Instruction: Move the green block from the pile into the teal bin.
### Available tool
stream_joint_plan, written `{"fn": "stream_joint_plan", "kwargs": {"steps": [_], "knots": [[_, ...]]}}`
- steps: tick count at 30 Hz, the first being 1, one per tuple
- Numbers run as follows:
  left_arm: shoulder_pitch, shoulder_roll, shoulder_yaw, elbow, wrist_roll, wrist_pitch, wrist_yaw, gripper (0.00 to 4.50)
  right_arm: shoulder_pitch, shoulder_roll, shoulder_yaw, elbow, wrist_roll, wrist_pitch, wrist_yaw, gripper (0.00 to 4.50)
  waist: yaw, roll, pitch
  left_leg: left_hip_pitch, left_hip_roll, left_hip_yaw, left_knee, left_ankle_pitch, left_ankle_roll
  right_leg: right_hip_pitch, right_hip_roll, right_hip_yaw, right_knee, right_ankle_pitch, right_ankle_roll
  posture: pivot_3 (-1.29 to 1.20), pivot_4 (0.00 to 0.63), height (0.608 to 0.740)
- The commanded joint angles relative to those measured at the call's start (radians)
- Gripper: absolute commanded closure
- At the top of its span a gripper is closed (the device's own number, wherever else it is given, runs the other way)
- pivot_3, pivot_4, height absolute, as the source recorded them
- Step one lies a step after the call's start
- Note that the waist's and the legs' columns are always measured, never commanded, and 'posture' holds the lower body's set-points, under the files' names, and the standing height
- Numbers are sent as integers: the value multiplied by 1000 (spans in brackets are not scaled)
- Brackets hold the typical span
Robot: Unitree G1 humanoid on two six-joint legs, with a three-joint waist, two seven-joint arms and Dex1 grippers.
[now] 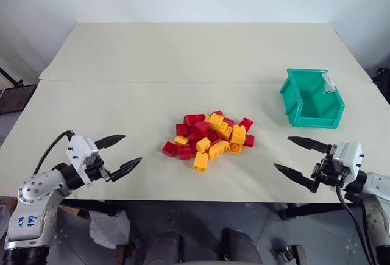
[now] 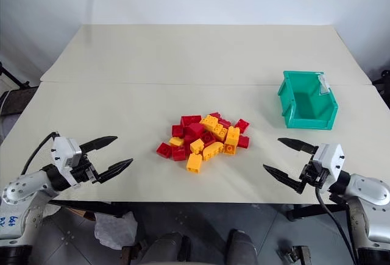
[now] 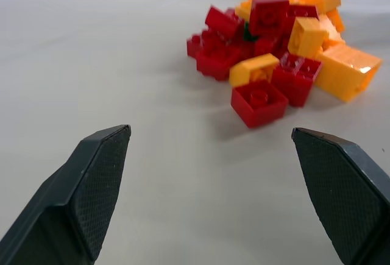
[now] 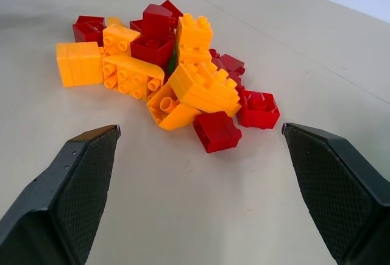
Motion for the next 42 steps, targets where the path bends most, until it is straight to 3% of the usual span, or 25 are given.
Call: {"fn": "stream_joint_plan", "kwargs": {"steps": [1, 9, 15, 22, 27, 30, 35, 40, 42], "knots": [[-21, -6, -2, 5, 45, -57, 29, 0, 2, -14, -25, -33, 21, -3, 0, 36, 0, 0, 0, 0, 0, 0, 0, 0, 0, 0, 0, 0, 0, 0, 0, 0, 150, 740], [-18, -12, 23, -10, -36, -8, -8, 0, -2, 3, -6, -56, 30, 12, -17, 36, -1, 0, 0, 0, 0, 0, 0, 0, 0, 0, 0, 0, 0, 0, 0, 0, 150, 740], [39, -28, 88, -17, -99, -29, -26, 0, -92, 27, 74, -128, 59, 84, -39, 36, -5, 0, 0, 0, 1, 1, 0, 0, 0, 0, 1, 1, 0, 0, 0, 0, 150, 740], [141, -45, 158, 4, -111, -63, -46, 0, -223, 30, 224, -264, 89, 286, -87, 36, -1, 0, 0, 0, 1, 0, 0, -1, -1, -1, 0, 0, -1, 0, 0, 0, 150, 740], [175, -51, 135, -116, -173, 3, -44, 0, -267, -4, 263, -276, 87, 366, -67, 36, 6, 0, 0, -3, 0, -3, 0, -1, 0, -1, -1, 0, -2, 0, 0, 0, 150, 740], [171, -49, 114, -137, -165, 13, -42, 0, -300, -16, 326, -274, 43, 395, -54, 662, 0, 0, 0, -2, 0, -3, 0, -1, -1, -1, 0, 0, -2, 0, 0, 0, 150, 740], [176, -33, 89, -162, -158, 28, -59, 0, -345, -11, 382, -272, -2, 432, -80, 2467, -5, 0, 0, -2, 1, -1, 0, -1, -1, -3, 1, 0, -1, 0, -1, 0, 150, 740], [218, -15, 115, -166, -158, 18, -81, 0, -321, -54, 422, -274, -48, 406, -8, 4251, 0, 0, 0, -3, 1, -1, 0, -2, -1, -3, 1, 0, -1, 0, -1, 0, 150, 740], [221, -17, 112, -162, -154, 14, -80, 0, -329, -60, 443, -267, -63, 399, 17, 4453, 0, 0, 0, -4, 1, -1, 0, -2, -1, -3, 1, 0, -1, 0, 0, 0, 150, 740]]}}
